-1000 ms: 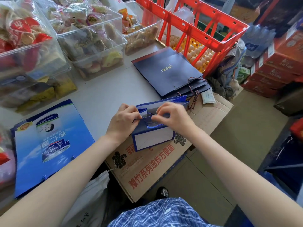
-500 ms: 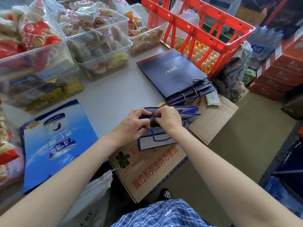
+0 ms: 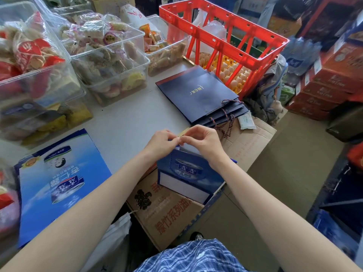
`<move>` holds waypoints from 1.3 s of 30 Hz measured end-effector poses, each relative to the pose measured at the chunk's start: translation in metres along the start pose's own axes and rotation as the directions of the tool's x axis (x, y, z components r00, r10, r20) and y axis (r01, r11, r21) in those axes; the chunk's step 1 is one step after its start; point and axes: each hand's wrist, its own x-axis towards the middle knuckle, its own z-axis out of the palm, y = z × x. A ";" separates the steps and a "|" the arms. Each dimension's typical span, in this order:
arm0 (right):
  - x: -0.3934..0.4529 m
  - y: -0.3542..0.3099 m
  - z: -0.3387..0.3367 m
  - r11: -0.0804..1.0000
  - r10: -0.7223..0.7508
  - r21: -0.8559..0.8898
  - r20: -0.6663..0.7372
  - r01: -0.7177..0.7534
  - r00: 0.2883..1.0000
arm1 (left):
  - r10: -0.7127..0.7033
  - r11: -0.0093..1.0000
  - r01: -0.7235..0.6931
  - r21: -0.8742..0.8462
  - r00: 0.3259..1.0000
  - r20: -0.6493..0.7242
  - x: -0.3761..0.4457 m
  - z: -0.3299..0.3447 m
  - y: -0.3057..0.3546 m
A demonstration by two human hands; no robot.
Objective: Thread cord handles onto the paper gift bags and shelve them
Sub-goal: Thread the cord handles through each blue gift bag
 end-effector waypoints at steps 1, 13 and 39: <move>-0.002 0.003 -0.001 1.000 -0.003 -0.001 0.015 0.003 1.000 | -0.048 0.994 0.049 -0.102 0.999 0.011 0.000 0.000 0.004; -0.002 0.006 0.004 0.971 -0.019 -0.238 0.027 0.024 0.999 | 0.137 0.986 -0.118 0.121 0.978 -0.157 -0.003 0.001 -0.002; 0.008 -0.006 0.009 0.984 0.178 -0.024 0.077 -0.176 0.981 | 0.066 0.958 -0.109 -0.265 0.984 -0.165 -0.010 0.000 -0.021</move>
